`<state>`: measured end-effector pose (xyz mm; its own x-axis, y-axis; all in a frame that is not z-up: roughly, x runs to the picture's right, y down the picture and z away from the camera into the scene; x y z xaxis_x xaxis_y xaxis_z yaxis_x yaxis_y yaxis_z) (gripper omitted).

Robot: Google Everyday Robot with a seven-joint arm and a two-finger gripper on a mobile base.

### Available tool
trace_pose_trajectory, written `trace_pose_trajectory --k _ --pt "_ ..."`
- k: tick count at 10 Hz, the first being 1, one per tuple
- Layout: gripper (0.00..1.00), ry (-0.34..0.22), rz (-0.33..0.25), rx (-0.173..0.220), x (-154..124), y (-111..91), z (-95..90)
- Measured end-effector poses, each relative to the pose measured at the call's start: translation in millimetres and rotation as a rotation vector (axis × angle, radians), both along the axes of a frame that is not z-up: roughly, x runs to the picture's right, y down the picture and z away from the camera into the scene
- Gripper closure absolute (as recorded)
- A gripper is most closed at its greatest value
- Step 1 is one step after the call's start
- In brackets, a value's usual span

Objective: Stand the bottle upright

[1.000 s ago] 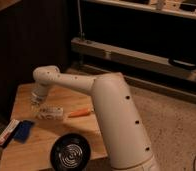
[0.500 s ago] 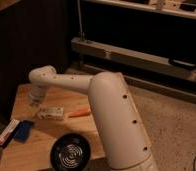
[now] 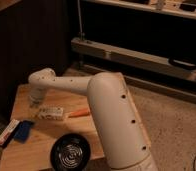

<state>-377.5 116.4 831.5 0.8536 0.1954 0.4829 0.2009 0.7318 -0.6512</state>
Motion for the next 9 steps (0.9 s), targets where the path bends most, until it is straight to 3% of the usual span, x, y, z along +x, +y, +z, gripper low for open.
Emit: trace_pose_trajectory --k 9 --pt "0.45 0.042 -0.015 0.055 -2.0 8.7 20.6"
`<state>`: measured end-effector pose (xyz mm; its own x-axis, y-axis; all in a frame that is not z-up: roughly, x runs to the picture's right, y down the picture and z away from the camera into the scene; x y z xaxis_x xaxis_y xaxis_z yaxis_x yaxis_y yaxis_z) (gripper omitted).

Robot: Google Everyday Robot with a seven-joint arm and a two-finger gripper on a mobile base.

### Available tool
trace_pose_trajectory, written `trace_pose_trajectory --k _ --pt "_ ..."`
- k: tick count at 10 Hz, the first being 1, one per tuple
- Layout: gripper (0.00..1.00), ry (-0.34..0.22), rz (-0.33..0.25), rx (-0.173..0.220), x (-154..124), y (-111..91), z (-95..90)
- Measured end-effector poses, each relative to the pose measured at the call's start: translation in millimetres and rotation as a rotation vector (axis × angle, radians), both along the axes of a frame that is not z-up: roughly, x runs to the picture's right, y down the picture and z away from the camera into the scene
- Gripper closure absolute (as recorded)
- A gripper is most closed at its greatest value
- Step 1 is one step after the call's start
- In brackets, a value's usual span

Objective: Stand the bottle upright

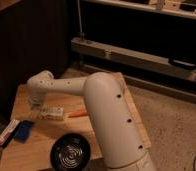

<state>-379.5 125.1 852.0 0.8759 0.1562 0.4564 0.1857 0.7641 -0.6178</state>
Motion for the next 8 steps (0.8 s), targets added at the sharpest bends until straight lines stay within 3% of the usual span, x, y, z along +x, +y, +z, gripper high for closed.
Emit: trace_pose_trajectory --k 6,8 --pt "0.47 0.013 0.033 0.003 -14.9 5.1 14.1" --pt "0.61 0.022 0.039 0.003 -15.7 4.8 15.9"
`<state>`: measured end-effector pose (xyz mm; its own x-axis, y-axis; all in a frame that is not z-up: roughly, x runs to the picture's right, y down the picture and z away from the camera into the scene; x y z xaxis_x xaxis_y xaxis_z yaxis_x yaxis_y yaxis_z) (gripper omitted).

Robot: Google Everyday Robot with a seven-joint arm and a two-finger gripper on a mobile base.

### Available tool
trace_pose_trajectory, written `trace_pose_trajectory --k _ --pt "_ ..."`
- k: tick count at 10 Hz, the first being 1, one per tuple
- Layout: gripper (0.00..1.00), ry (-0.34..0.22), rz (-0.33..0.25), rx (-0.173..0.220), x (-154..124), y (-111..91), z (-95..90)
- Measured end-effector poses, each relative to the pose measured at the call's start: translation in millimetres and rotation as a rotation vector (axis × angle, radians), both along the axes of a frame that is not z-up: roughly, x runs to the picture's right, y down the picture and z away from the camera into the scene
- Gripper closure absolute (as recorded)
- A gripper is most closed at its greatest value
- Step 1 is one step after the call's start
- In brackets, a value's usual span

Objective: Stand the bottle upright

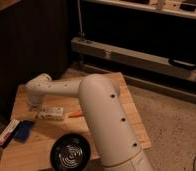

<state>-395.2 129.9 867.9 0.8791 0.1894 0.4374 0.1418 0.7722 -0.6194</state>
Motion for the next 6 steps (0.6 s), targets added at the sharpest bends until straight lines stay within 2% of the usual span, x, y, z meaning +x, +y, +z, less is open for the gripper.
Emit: trace_pose_trajectory --k 1,3,4,6 --pt "0.74 0.004 -0.001 -0.004 -0.5 1.0 0.7" --pt "0.93 0.008 -0.006 -0.014 0.0 1.3 1.1" --pt "0.99 0.008 -0.009 -0.017 0.3 1.3 1.0" --pt "1.00 0.001 -0.002 -0.018 3.9 -4.4 -3.7"
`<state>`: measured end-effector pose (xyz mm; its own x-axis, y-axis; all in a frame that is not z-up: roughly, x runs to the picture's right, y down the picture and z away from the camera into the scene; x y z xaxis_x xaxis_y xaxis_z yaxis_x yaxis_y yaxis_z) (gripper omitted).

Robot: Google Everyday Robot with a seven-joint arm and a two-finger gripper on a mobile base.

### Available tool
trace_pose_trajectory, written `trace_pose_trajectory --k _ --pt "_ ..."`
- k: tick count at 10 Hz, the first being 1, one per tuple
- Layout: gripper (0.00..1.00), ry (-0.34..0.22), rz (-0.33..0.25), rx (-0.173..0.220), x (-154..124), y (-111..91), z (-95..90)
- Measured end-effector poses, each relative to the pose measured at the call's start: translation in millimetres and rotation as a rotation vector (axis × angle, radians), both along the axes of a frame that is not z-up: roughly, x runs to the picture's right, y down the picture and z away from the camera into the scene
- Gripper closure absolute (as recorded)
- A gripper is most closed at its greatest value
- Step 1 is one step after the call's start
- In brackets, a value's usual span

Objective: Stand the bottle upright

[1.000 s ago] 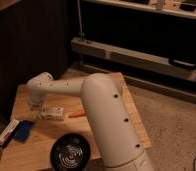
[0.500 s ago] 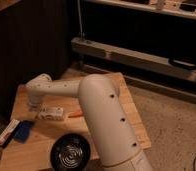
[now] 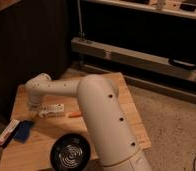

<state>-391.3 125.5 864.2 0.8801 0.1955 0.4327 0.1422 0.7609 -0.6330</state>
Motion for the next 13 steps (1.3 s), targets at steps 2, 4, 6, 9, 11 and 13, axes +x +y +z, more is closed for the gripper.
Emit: trace_pose_trajectory --k 2,4,6,9,11,13 --pt "1.00 -0.019 0.033 0.009 7.6 -21.4 -18.2" --pt "1.00 -0.042 0.063 0.009 13.8 -35.1 -31.0" --pt "1.00 -0.063 0.115 -0.008 26.3 -38.2 -33.5" --pt "1.00 -0.076 0.163 -0.025 40.4 -40.1 -37.5" --pt "1.00 -0.097 0.194 -0.021 47.2 -48.1 -43.1" --pt "1.00 -0.137 0.231 -0.013 51.5 -60.1 -52.2"
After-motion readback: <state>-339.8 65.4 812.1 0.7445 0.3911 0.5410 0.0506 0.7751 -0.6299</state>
